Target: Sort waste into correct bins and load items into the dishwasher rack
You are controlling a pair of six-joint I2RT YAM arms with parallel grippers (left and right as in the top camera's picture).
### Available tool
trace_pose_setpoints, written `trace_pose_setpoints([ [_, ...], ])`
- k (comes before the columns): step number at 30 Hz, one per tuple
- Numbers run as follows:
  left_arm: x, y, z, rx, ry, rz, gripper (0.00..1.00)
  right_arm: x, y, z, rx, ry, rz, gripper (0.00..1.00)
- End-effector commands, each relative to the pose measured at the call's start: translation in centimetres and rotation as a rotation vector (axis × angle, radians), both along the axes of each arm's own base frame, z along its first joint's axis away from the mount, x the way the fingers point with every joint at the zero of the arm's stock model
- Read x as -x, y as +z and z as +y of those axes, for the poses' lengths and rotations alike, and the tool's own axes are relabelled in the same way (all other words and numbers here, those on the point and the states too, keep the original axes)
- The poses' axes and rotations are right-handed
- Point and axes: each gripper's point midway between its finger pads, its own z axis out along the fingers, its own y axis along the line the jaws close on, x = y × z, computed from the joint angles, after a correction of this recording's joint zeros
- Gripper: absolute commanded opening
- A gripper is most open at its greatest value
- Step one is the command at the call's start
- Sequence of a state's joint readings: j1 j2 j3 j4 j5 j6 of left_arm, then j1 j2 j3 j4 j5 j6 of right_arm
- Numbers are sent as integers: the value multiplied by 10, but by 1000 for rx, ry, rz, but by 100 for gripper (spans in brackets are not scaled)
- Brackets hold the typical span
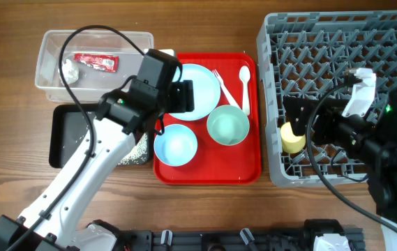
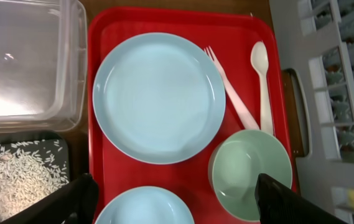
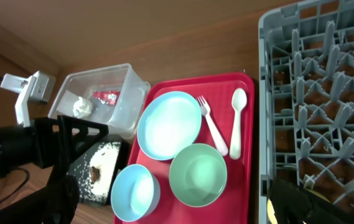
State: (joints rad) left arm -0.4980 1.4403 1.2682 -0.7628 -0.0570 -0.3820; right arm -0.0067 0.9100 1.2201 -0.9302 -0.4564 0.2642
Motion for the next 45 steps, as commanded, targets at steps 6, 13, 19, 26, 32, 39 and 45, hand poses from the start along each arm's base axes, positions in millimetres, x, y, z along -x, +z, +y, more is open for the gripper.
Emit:
trace_pose_setpoints([
  [6, 11, 43, 26, 24, 45, -86, 82, -7, 9, 7, -25, 39, -31, 100],
  [13, 72, 143, 115, 113, 242, -364, 99, 37, 76, -7, 150, 20, -396, 100],
  [19, 110, 156, 147, 111, 324, -416, 100, 41, 70, -9, 157, 11, -369, 100],
  [26, 112, 147, 147, 98, 324, -375, 100, 45, 50, -9, 155, 18, -278, 100],
  [32, 112, 146, 147, 97, 324, -373, 100, 44, 49, -9, 155, 18, -273, 100],
  [39, 112, 147, 147, 97, 324, -373, 100, 44, 49, -9, 155, 18, -273, 100],
  [45, 113, 145, 147, 94, 324, -365, 100, 44, 49, -9, 155, 18, -272, 100],
])
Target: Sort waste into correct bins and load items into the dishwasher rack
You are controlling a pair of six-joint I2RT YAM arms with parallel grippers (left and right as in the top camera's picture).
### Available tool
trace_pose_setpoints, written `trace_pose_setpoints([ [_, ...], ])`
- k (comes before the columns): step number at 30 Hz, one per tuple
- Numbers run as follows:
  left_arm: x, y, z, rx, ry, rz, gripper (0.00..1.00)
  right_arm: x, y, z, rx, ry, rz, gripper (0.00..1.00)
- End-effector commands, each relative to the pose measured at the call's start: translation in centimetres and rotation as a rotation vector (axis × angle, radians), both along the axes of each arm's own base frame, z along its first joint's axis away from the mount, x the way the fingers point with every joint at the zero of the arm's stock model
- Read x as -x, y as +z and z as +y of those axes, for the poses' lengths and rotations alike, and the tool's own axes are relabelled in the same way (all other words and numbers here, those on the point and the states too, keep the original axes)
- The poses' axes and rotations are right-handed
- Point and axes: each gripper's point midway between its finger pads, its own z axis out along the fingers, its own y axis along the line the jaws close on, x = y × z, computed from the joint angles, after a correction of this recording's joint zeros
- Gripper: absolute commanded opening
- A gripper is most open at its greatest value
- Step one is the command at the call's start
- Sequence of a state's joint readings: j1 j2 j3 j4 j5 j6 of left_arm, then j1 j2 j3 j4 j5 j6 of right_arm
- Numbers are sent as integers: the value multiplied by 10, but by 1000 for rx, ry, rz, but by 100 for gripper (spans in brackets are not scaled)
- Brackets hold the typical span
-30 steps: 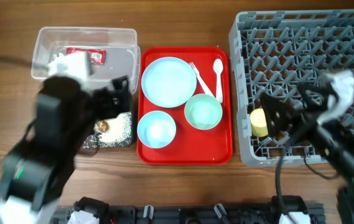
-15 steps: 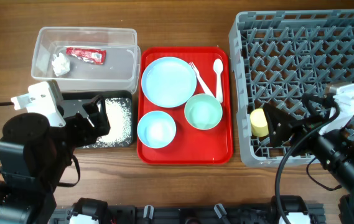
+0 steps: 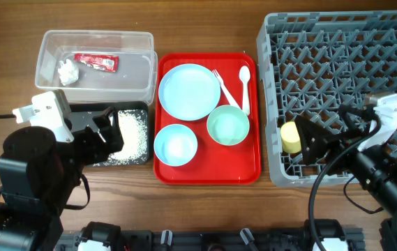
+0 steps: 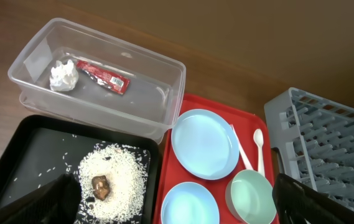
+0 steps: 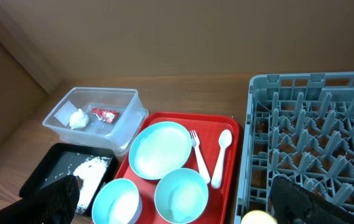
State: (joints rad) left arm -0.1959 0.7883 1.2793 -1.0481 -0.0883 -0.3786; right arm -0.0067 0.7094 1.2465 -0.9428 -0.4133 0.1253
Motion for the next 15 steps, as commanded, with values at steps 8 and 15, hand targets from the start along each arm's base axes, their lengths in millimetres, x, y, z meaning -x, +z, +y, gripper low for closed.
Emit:
trace_pose_setpoints([
  [8, 9, 1, 12, -44, 33, -41, 100, -2, -1, -3, 21, -9, -2, 100],
  [15, -11, -39, 16, 22, 48, -312, 100, -2, -1, -3, 20, -9, -2, 99],
])
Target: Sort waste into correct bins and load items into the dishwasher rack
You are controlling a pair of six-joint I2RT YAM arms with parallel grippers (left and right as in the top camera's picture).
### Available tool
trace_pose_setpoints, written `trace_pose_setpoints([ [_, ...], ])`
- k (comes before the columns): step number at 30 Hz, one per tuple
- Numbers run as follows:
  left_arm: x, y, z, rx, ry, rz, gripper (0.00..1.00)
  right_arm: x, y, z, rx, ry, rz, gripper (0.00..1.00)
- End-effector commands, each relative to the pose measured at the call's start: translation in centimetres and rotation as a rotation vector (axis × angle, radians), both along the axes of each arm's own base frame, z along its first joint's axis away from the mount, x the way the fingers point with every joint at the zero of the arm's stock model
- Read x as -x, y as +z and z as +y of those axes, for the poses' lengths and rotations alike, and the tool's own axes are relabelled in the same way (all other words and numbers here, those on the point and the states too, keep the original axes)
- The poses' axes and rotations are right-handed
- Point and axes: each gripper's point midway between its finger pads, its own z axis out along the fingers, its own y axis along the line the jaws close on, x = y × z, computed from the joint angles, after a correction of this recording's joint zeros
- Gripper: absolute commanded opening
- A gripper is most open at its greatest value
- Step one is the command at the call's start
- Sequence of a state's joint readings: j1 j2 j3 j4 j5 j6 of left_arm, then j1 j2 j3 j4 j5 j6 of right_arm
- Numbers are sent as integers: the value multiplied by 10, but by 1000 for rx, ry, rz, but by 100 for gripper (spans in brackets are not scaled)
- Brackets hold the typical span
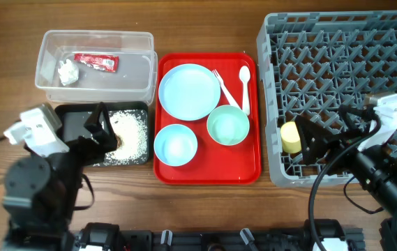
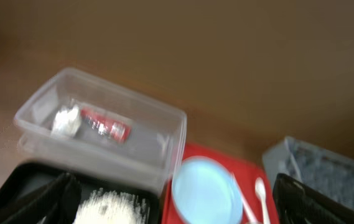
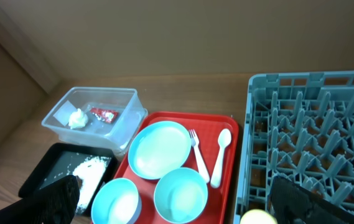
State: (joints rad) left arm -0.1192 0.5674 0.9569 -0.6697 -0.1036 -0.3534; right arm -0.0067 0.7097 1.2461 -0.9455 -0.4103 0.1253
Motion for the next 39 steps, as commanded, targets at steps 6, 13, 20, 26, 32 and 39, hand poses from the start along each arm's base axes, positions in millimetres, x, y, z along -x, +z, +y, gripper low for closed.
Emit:
trace_pose_setpoints([
  [6, -7, -88, -11, 39, -85, -232, 100, -3, 0, -2, 20, -6, -4, 100],
  [13, -1, -134, -5, 36, -60, -280, 100, -3, 0, -2, 20, -6, -4, 100],
  [20, -8, -178, -4, 35, -53, -200, 100, -3, 0, -2, 20, -6, -4, 100],
  [26, -8, -179, -4, 34, -53, -198, 100, -3, 0, -2, 19, -6, -4, 100],
  [32, -8, -179, -4, 34, -52, -196, 100, -3, 0, -2, 20, -6, -4, 100],
  [39, -8, -179, -4, 35, -53, -196, 100, 2, -1, 6, -49, 23, 31, 100],
])
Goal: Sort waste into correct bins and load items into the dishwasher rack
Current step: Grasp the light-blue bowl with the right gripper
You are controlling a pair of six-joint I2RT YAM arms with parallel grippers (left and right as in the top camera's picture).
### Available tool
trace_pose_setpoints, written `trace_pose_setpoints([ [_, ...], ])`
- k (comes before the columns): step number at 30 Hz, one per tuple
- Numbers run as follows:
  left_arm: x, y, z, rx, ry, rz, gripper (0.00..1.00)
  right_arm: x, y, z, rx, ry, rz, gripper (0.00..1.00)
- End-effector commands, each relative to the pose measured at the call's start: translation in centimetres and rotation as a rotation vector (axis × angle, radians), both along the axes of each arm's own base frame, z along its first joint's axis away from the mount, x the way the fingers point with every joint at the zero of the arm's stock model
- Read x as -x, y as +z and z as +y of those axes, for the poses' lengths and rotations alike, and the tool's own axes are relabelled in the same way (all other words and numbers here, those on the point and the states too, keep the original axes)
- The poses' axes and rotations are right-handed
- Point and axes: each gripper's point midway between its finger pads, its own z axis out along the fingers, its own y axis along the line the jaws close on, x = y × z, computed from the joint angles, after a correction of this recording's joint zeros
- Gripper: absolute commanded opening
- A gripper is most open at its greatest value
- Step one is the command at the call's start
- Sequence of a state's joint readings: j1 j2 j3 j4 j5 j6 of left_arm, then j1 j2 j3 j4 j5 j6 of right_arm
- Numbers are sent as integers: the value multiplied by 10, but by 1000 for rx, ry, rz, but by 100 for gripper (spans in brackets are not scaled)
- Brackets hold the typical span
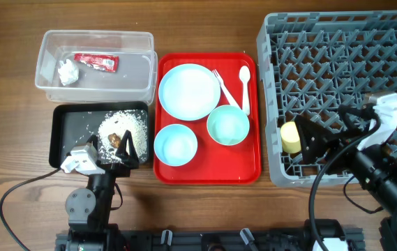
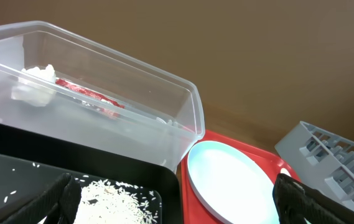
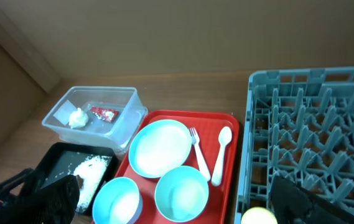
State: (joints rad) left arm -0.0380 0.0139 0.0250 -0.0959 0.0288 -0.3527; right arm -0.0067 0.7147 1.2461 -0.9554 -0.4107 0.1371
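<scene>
A red tray (image 1: 208, 167) carries a pale blue plate (image 1: 188, 91), a blue bowl (image 1: 176, 145), a green bowl (image 1: 227, 126), a white fork (image 1: 225, 89) and a spoon (image 1: 245, 87). At the right, the grey dishwasher rack (image 1: 338, 56) holds a yellow cup (image 1: 293, 138) at its left edge. My right gripper (image 3: 173, 205) hangs open just over that cup, holding nothing. My left gripper (image 2: 177, 205) is open and low at the black tray's (image 1: 69, 132) front edge, facing rice (image 1: 132, 125). The clear bin (image 1: 132, 63) holds a red wrapper (image 1: 95, 62) and crumpled tissue (image 1: 66, 70).
A brown scrap (image 1: 115, 139) lies in the rice. The left arm is folded down at the table's front left, its cable trailing on the wood (image 1: 17, 202). The right arm sits at the front right, beside the rack's front edge.
The left arm has dropped lower at the table's front; its camera now looks flat across the black tray toward the bin and plate. The right arm and all objects stayed put.
At first my left gripper was open over the plate on the red tray and the right gripper was at the rack's left by the yellow cup. Then both arms had drawn back toward the front. Since then the left arm has folded down low; nothing was picked up.
</scene>
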Motion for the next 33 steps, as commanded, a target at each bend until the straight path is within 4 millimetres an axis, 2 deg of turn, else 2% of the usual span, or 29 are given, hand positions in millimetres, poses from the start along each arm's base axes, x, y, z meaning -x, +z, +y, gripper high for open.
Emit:
trace_pose_setpoints([
  [1, 0, -2, 0, -5, -3, -4, 100, 4, 2, 12, -55, 59, 18, 100],
  [5, 0, -2, 0, -4, -2, -4, 100, -1, -16, 20, -159, 66, 153, 100],
  [6, 0, -2, 0, -5, -3, -4, 100, -3, -16, 30, -165, 137, 155, 98],
  [7, 0, -2, 0, -5, -3, -4, 100, -4, -15, 42, -180, 220, 163, 91],
  [9, 0, -2, 0, -4, -2, -4, 100, -10, -23, 61, -169, 324, 199, 90],
  [10, 0, -2, 0, -5, -3, -4, 100, -13, -34, 69, -138, 350, 236, 90],
  [12, 0, -2, 0, -4, -3, -4, 100, -21, -64, 84, -58, 357, 341, 85],
  [14, 0, -2, 0, -5, -2, -4, 100, -27, -110, 104, 77, 314, 496, 78],
  [16, 0, -2, 0, -5, -3, -4, 100, -29, -143, 126, 191, 314, 572, 78],
  [18, 0, -2, 0, -4, -3, -4, 100, -35, -171, 150, 256, 318, 616, 78],
  [21, 0, -2, 0, -4, -2, -4, 100, -48, -201, 177, 280, 347, 649, 77],
  [23, 0, -2, 0, -4, -2, -4, 100, -63, -231, 196, 309, 380, 659, 69],
  [24, 0, -2, 0, -4, -2, -4, 100, -67, -246, 204, 324, 414, 667, 62],
  [28, 0, -2, 0, -5, -2, -4, 100, -61, -300, 219, 375, 480, 767, 60],
  [31, 0, -2, 0, -4, -2, -4, 100, -61, -331, 216, 450, 502, 799, 59],
  [32, 0, -2, 0, -5, -2, -4, 100, -62, -342, 213, 478, 495, 810, 56],
  [33, 0, -2, 0, -4, -2, -4, 100, -61, -350, 212, 494, 502, 824, 49],
])
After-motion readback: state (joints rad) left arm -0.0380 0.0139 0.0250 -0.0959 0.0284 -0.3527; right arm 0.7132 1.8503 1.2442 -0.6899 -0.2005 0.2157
